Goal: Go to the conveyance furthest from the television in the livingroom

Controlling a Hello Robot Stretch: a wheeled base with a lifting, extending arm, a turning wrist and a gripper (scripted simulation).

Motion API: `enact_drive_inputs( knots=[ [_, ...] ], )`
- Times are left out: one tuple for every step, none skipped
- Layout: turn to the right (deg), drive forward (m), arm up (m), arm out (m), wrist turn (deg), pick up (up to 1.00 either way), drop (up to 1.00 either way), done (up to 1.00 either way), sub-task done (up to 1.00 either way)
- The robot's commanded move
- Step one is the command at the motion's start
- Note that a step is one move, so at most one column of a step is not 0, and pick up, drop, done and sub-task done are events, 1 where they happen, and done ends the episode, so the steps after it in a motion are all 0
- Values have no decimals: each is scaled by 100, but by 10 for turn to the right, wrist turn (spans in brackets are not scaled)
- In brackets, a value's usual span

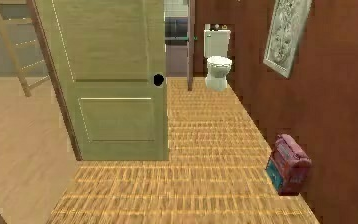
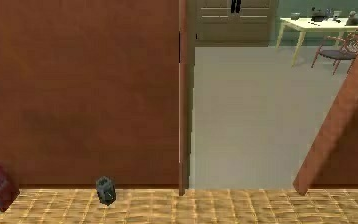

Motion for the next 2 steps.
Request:
enact_drive_inputs(
  knots=[
    [450, 0, 0, 0, 0, 0, 0, 0, 0],
    [450, 0, 0, 0, 0, 0, 0, 0, 0]
  ],
)
